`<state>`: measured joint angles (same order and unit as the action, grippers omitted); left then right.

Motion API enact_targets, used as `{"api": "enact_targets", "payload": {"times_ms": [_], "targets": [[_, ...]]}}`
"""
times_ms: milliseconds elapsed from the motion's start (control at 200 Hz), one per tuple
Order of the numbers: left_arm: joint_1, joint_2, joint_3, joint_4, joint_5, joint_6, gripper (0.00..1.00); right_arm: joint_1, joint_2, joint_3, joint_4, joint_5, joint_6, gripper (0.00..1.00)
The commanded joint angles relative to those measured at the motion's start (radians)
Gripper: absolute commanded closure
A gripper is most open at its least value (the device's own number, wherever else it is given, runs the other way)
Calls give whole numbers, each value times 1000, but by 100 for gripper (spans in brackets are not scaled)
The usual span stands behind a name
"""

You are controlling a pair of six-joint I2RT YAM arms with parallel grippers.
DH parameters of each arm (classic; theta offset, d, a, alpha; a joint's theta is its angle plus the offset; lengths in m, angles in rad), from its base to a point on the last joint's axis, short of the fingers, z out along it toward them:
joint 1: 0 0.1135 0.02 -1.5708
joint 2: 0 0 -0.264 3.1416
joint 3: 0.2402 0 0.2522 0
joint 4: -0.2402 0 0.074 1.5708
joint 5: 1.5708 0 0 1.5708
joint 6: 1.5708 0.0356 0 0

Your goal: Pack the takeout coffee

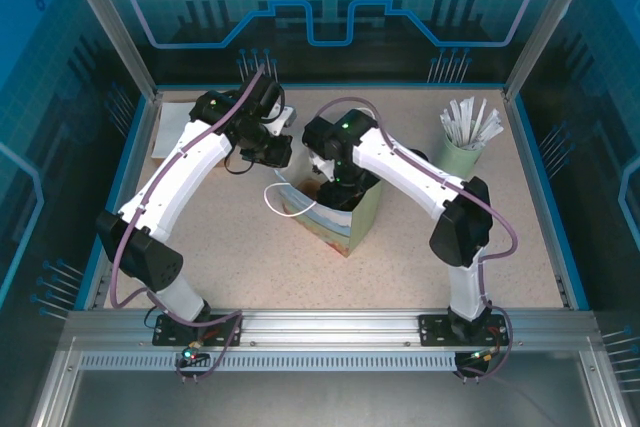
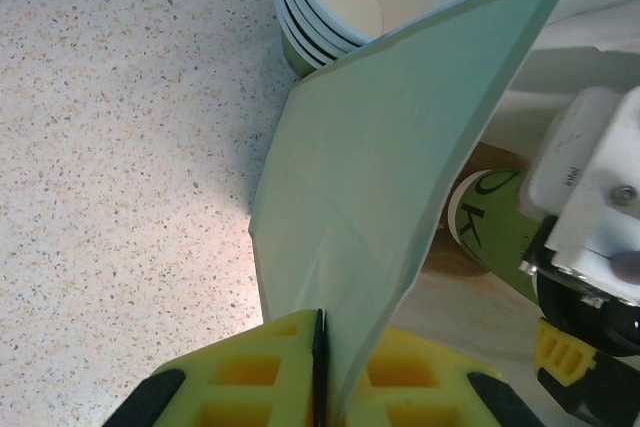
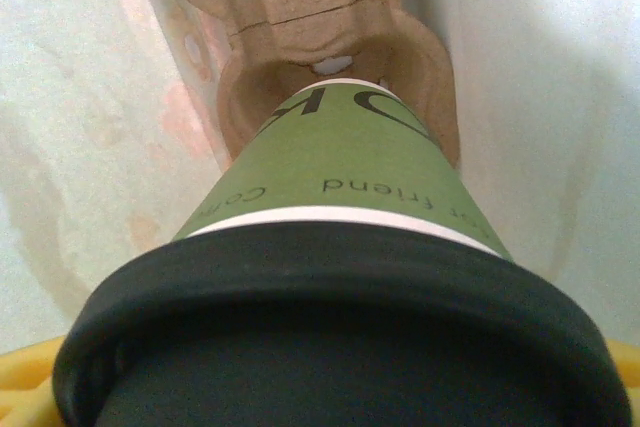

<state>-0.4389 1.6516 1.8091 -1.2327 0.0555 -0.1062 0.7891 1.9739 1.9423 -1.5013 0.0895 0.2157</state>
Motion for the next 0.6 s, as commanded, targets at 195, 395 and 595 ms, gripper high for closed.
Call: {"api": "enact_targets", "payload": {"times_ms": [195,395,595], "targets": [[-7,-18,-12,-1,-16,-2,84,-15,32,-102,78,-14,-20,16],[-7,-6,-18,-8,-48,2,78,-19,49,-191,146,-15,-30,16],[-8,-6,-25,-4,-49,1,74,-18,56,-238,174,-28,-30,16]]}}
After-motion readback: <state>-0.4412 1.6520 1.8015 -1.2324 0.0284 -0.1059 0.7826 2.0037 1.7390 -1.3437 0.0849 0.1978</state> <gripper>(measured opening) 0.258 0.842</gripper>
